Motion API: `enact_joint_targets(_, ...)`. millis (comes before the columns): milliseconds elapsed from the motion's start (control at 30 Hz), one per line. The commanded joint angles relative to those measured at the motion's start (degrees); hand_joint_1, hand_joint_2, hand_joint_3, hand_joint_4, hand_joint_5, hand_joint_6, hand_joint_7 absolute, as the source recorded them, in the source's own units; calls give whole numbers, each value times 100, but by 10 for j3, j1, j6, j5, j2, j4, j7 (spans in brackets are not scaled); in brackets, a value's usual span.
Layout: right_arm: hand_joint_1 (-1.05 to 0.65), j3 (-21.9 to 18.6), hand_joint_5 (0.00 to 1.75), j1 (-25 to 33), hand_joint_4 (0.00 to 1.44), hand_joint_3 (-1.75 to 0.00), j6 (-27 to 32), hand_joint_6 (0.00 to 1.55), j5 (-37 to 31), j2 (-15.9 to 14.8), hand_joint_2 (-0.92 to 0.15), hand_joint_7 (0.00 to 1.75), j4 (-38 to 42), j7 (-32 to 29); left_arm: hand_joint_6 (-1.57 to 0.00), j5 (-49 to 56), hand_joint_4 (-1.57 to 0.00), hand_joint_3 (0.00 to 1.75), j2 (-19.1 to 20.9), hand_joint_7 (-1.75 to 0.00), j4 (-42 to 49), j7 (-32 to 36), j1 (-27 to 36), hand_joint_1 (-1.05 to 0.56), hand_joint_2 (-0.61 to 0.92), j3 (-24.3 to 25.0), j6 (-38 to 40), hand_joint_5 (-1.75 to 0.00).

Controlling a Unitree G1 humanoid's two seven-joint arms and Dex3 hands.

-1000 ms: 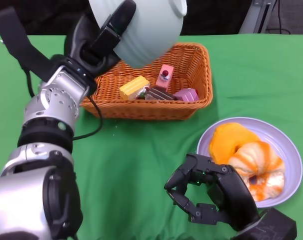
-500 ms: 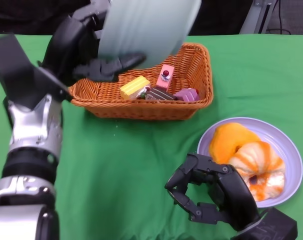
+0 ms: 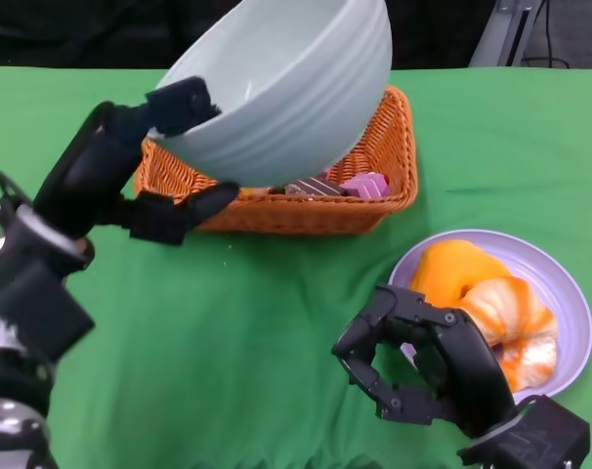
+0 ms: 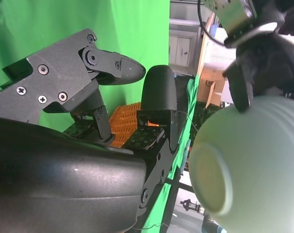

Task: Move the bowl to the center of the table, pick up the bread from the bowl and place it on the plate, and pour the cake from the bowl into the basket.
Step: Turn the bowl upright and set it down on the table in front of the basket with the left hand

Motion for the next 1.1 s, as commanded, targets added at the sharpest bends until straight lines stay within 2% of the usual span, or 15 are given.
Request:
enact_joint_targets(33,-24,-8,163,-1,72,-72,5,69,4,-7,-63,126,-5,-7,-72,72,-69,139,27,-151,-7,76,23,-3,39,19,-51,-173)
enact_joint_targets(167,-22,-11,160,-1,70,-67,17,69,8,-7,-66,124,-14,-8,-77,172,-81,128,34,-141,-3,165,44,-3,44,61,-117,-159)
enact_joint_targets(333,-19,-15,155,-3,72,-65,20,69,22,-7,-66,122,-16,0,-75,304,-85,119,53,-138,-25,279,71,-5,48,94,-132,-150)
enact_joint_targets(467,-17,-19,152,-5,73,-66,13,69,23,-6,-66,121,-10,2,-77,418,-84,117,73,-131,-59,413,97,-6,50,92,-121,-155)
enact_joint_targets(533,-17,-21,152,-7,74,-67,8,70,27,-5,-66,120,-5,5,-76,472,-78,118,85,-130,-72,491,108,-3,48,77,-111,-166)
enact_joint_targets(600,-17,-23,151,-11,73,-67,0,70,26,-5,-66,119,3,2,-77,530,-76,120,103,-129,-87,582,122,-1,44,50,-92,-171)
enact_joint_targets(800,-18,-27,150,-16,73,-70,-8,70,25,-6,-65,117,11,1,-82,648,-88,107,158,-123,-97,835,140,-6,46,-76,-18,-152)
enact_joint_targets(833,-18,-27,150,-15,72,-71,-5,70,23,-7,-65,118,9,-1,-86,660,-92,111,166,-121,-95,866,144,-8,42,-98,-4,-151)
enact_joint_targets(1000,-20,-29,149,-12,71,-71,9,70,17,-10,-64,119,-4,-8,-84,703,-85,115,204,-123,-77,1010,146,-4,44,-217,63,-161)
enact_joint_targets(1100,-21,-29,149,-10,72,-71,11,70,14,-13,-64,119,-10,-12,-84,709,-85,119,221,-121,-65,1067,142,-2,41,-281,87,-157)
